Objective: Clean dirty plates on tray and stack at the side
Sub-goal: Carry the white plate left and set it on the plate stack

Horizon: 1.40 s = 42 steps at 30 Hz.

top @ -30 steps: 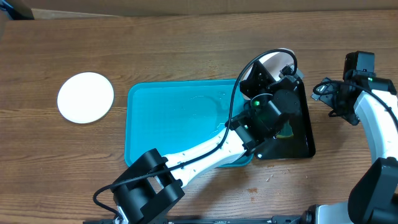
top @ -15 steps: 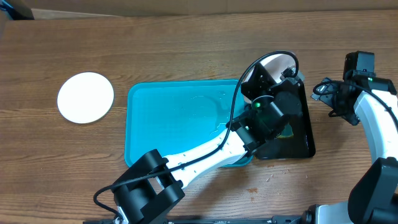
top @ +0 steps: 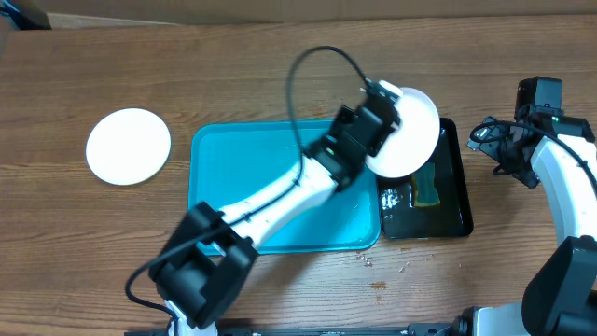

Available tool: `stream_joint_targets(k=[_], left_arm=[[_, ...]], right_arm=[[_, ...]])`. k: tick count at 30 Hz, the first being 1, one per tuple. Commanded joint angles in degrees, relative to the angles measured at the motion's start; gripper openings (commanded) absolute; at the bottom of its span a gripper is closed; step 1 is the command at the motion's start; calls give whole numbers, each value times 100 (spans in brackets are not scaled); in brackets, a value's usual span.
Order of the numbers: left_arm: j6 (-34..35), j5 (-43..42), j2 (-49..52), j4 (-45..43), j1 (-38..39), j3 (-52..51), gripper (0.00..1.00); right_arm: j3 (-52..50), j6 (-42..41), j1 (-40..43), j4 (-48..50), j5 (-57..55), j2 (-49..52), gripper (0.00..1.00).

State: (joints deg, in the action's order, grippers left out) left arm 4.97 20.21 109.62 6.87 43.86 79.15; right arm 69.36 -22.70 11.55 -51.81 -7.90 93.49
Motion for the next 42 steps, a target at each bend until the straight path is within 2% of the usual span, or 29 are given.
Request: stream_joint_targets(k=[1, 4, 8, 13, 16, 23, 27, 32, 42], left_arm=[[1670, -2874, -361, 37, -988, 175, 4], [2332, -3939, -361, 219, -1746, 175, 4], [2640, -4548, -361, 925, -2715, 173, 4], [2632, -4575, -361, 2509, -4225, 173, 4], [2621, -4575, -361, 3141, -4968, 173, 4], [2100, -4522, -361, 3825, -6553, 168, 4], [1917, -4157, -361, 4057, -7289, 168, 4], [1862, -3373, -356, 4225, -7844, 162, 4], [1729, -2964, -356, 4129, -7984, 162, 4]], right_arm=[[120, -46, 9, 31, -63, -92, 100], [120, -46, 9, 31, -63, -90, 100], [120, -46, 9, 31, -61, -90, 100], [120, -46, 9, 31, -61, -90, 100], [120, -46, 9, 31, -61, -90, 100], [120, -46, 9, 31, -61, -92, 100], [120, -46, 9, 31, -63, -90, 100], [120, -46, 9, 31, -63, -90, 100], [120, -46, 9, 31, -61, -90, 100]])
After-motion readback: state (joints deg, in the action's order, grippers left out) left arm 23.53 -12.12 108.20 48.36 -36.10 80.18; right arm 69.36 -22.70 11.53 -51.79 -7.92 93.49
